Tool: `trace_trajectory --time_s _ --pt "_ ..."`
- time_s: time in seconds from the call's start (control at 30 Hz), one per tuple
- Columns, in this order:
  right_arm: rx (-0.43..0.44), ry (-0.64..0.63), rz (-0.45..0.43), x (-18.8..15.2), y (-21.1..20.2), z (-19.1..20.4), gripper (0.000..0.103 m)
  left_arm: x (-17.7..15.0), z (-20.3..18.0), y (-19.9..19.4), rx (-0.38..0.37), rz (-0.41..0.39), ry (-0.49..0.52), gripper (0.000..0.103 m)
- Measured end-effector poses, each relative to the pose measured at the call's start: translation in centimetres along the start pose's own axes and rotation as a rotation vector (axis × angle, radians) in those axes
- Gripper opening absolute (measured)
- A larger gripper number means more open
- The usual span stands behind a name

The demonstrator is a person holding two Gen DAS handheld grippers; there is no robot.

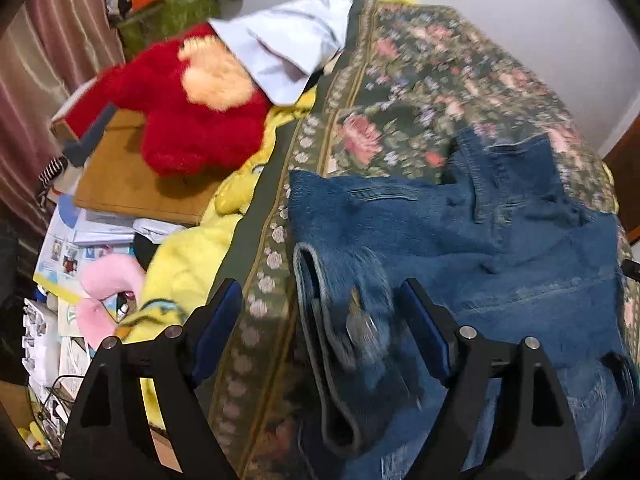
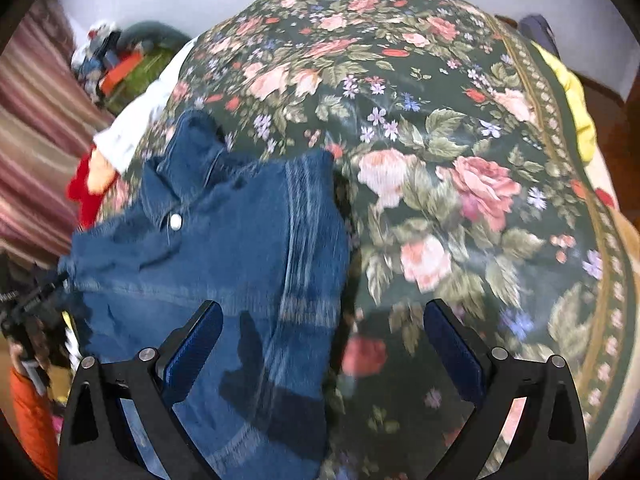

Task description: Fold large clothes

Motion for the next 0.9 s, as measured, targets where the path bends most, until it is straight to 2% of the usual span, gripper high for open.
trace_trajectory --time_s 0.1,0.13,0.17,0.2,0.23,0.27,0.33,0.47,0.6,0.7,0.83,0.9 --pt "0.063 0.035 0.013 1.0 1.7 -0.3 0.083 0.4 0.2 1.8 -0.014 0.008 -0.027 0.076" --pt "0.090 0.043 0.019 1.3 2.3 -0.4 0.074 0.5 0.2 2.2 -0.037 0.009 -0.035 0.062" --pt "0.118 0.056 0.024 1.5 2.9 -0.4 0.062 0.5 0.1 2.4 -0.076 0.013 -0.044 0.042" --pt "0.150 0.067 0.029 1.7 3.5 -0.3 0.055 0.5 -0.2 2.5 -0.102 0.012 -0.061 0.039" --pt "0.170 0.069 0.029 1.7 4.0 -0.1 0.044 0.5 -0.4 2.4 -0.092 -0.005 -0.065 0.037" --pt "0.166 0.062 0.026 1.9 4.3 0.2 0.037 0.5 -1.0 2.2 -0.085 -0.022 -0.047 0.032" --pt "0.099 0.014 -0.006 2.3 4.4 0.9 0.030 0.5 -1.9 1.8 -0.073 -0.036 -0.013 0.029" --pt "0.031 -0.025 -0.033 3.5 4.3 1.1 0.025 1.1 -3.5 0.6 -0.092 -0.052 0.039 0.028" --pt "-0.017 -0.034 -0.054 5.5 4.8 0.6 0.023 2.0 -4.7 0.0 -0.126 -0.074 0.042 0.027" --pt "-0.052 -0.034 -0.075 7.6 5.0 0.1 0.021 2.8 -5.1 0.7 -0.087 -0.090 0.054 0.027" --pt "-0.087 -0.072 -0.060 9.3 5.5 0.3 0.022 3.5 -3.7 3.3 -0.012 -0.053 0.008 0.030" --pt "-0.097 -0.102 -0.051 8.9 5.4 0.7 0.022 3.4 -2.3 4.4 -0.010 -0.040 -0.031 0.040"
Point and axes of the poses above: each gripper's, at about its wrist camera, not at the fingertips, and y roughly the way its jaws point, z to its left, x to its top, the point moved 2 cm from there along y, roughly the way its jaws point, and after that the axes turned 10 degrees about -y, right-handed, at the moved point
